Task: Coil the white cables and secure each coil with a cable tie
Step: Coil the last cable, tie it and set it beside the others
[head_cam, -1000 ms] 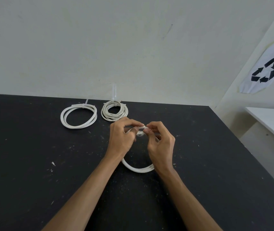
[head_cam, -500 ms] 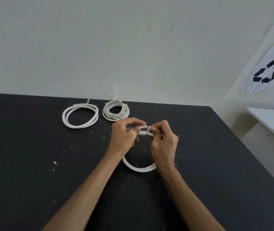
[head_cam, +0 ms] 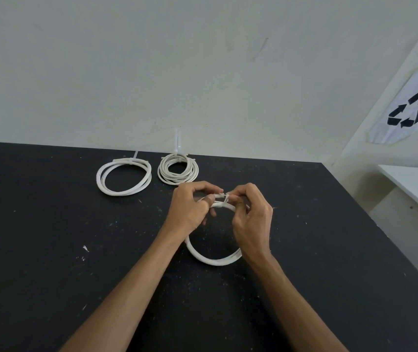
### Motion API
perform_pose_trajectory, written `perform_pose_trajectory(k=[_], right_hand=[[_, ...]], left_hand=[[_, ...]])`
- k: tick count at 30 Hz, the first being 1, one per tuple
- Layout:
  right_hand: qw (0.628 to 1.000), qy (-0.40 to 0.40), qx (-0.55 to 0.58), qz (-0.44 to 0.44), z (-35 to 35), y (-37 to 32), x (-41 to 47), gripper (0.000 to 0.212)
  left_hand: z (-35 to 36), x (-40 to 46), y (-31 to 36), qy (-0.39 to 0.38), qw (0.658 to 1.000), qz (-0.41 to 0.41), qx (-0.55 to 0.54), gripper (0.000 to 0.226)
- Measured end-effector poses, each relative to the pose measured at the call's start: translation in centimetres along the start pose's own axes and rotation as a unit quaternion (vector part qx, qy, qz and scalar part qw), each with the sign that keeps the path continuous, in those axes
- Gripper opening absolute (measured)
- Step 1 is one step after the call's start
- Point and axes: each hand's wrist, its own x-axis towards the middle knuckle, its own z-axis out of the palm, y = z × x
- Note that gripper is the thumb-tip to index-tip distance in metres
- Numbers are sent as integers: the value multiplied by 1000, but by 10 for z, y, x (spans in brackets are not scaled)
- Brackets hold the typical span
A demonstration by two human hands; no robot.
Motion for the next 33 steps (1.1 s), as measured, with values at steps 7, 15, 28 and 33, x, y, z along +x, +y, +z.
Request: perform_pose_trajectory(k=[7, 15, 28, 33], right_hand=[[995, -95, -27, -20, -2, -5, 13, 31], [994, -99, -36, -11, -4, -4, 12, 27], [995, -83, 11, 53, -7, -9, 18, 20], [992, -91, 32, 78, -10, -12, 20, 17]], left_hand=[[6, -5, -13, 20, 997, -45, -60, 19], [8, -6, -12, 24, 995, -66, -66, 18], [5, -9, -12, -3, 991, -78, -112, 24], [6, -10, -10, -9, 995, -33, -90, 24]])
